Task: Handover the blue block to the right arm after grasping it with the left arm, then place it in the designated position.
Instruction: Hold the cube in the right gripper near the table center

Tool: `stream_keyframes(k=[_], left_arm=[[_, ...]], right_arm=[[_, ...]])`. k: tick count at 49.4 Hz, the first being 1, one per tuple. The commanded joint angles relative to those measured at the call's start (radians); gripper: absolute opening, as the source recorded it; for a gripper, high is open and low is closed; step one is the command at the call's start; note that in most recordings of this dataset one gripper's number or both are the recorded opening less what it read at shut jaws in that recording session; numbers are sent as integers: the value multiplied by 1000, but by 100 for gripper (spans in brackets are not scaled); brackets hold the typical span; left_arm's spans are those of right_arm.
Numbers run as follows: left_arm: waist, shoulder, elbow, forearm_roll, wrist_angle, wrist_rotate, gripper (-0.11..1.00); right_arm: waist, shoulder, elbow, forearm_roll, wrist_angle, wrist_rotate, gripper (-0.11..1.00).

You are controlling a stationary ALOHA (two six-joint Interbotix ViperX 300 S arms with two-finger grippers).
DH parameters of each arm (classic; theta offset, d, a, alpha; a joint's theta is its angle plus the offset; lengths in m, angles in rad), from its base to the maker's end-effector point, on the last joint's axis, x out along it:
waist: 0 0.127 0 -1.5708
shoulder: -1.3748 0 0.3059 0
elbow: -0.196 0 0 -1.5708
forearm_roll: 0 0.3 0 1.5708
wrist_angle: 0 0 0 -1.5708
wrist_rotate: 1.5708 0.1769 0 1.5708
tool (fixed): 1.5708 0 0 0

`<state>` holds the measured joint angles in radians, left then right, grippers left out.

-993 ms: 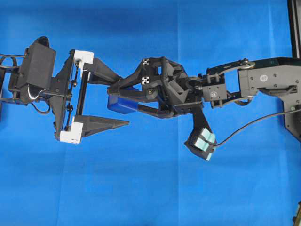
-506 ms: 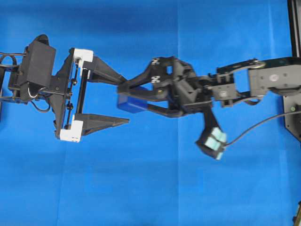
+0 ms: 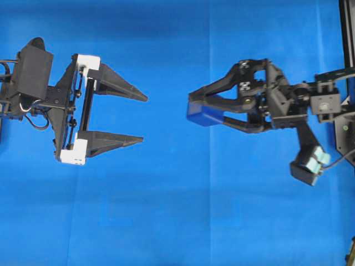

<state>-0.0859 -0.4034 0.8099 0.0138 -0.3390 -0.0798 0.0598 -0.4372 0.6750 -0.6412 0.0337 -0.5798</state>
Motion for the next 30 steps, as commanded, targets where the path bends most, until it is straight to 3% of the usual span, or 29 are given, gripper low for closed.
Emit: stream_keyframes(k=[1,11,18,24,30], left_arm=[[2,-15,-12,3,-6,0,93],[5,-15,-12,3,-6,0,93],[6,-15,-12,3,-6,0,93],[11,-15,-12,3,-6,2,93],[15,-15,-12,3,-6,8,93]], right_arm=[[9,-37,-2,5,18,3,52],[14,-38,-2,14,31,5,52],[14,-38,-2,67,25,40,52],[14,-38,-3,120,20,124,52],[14,-38,-6,189,6,264,52]])
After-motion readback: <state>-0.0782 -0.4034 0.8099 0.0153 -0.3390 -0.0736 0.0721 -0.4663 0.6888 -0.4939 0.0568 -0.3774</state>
